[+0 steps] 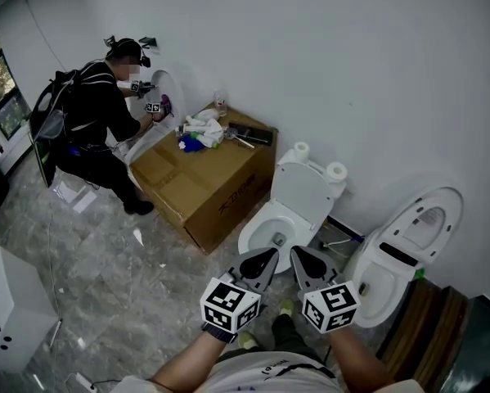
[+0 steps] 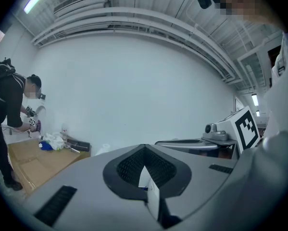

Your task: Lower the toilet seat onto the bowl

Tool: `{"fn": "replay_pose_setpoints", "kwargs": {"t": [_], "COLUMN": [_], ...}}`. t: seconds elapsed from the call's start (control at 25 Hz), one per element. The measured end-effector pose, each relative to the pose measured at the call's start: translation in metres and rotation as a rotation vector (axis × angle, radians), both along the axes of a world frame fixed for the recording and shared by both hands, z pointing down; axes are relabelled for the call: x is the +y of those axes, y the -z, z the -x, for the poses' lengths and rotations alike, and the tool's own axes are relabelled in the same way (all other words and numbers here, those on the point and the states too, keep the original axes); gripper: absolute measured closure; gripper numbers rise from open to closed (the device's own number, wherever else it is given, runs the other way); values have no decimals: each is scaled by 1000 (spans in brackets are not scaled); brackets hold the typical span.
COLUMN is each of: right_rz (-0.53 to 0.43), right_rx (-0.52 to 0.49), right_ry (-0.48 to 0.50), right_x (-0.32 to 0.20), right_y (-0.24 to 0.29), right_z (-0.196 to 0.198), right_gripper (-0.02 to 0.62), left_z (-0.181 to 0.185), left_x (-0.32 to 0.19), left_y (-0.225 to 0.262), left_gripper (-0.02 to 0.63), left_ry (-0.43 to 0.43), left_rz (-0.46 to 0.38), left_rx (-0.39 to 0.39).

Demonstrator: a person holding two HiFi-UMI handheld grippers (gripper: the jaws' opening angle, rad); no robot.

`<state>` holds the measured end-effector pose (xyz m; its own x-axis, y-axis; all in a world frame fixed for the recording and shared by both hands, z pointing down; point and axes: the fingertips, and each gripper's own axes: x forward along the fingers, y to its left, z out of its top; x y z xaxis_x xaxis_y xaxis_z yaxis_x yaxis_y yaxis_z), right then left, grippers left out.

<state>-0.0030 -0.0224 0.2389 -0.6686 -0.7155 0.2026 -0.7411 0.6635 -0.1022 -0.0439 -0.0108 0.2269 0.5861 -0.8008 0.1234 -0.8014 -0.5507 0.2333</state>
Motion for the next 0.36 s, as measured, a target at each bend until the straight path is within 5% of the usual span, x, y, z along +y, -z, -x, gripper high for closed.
{"fn": "replay_pose_setpoints", "kwargs": {"t": [0.36], "right_rz": [-10], "right_rx": [0], "right_ry": [2], "right_x": [0], "right_y": [1], "right_z": [5], "right_gripper": [580], "left_z": [6], "left_x": [-1], "left_y": [3], "left_gripper": [600], "left_ry": [3], "left_rz": [-16], "left_rx": [1]}}
